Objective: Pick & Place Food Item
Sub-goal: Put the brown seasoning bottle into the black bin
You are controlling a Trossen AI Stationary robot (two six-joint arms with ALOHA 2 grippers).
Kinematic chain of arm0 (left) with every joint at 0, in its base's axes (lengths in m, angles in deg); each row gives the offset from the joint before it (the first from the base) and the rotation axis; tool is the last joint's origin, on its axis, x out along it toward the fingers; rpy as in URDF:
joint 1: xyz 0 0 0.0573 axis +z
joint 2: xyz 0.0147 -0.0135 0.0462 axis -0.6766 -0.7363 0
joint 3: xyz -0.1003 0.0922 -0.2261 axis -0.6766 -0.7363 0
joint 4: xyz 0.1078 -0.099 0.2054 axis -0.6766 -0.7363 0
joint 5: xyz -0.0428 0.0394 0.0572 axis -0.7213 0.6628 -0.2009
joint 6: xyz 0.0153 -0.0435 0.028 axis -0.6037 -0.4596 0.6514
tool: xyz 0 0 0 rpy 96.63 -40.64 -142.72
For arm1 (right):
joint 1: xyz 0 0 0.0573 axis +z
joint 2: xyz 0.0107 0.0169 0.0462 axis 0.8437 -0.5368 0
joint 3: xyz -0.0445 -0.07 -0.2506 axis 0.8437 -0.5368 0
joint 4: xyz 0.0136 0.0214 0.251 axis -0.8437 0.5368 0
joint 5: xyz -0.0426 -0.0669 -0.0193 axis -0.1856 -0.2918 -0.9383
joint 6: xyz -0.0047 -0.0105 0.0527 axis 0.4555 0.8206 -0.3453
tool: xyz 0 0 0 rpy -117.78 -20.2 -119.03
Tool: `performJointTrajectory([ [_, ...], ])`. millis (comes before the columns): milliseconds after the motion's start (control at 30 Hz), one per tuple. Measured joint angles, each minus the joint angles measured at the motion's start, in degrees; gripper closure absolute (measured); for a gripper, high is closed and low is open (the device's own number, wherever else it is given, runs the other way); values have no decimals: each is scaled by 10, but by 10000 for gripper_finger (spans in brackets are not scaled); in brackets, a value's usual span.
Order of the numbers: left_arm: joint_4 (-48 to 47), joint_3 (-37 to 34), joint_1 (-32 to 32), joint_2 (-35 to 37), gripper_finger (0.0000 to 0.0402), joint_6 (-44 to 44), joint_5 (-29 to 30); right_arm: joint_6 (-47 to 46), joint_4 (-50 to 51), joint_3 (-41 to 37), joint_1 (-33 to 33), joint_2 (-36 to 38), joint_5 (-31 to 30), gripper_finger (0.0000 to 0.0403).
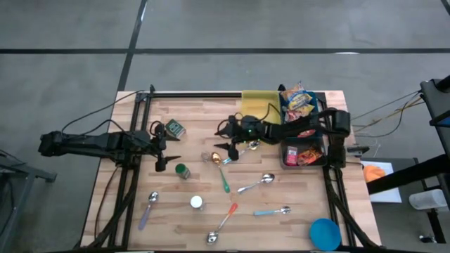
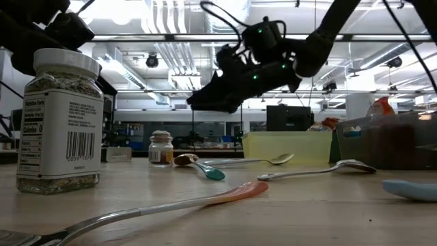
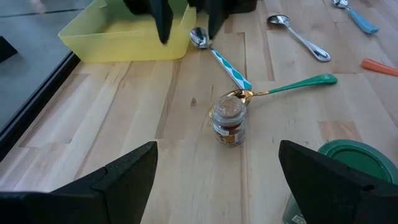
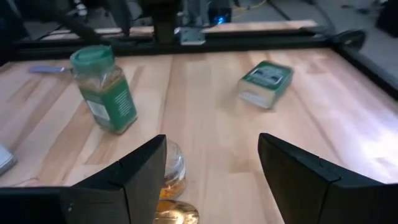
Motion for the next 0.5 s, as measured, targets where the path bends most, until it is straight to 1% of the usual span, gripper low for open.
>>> performJointTrajectory([
  [100, 0, 0, 0, 0, 62, 0, 0, -10, 0, 20, 1, -29, 35, 151],
  [133, 0, 0, 0, 0, 62, 0, 0, -15, 0, 28, 4, -38, 38, 151],
  [333, 0, 0, 0, 0, 62, 0, 0, -41, 1, 90, 27, -103, 42, 151],
  [500, 0, 0, 0, 0, 62, 0, 0, -22, 17, 135, 48, -142, 36, 151],
])
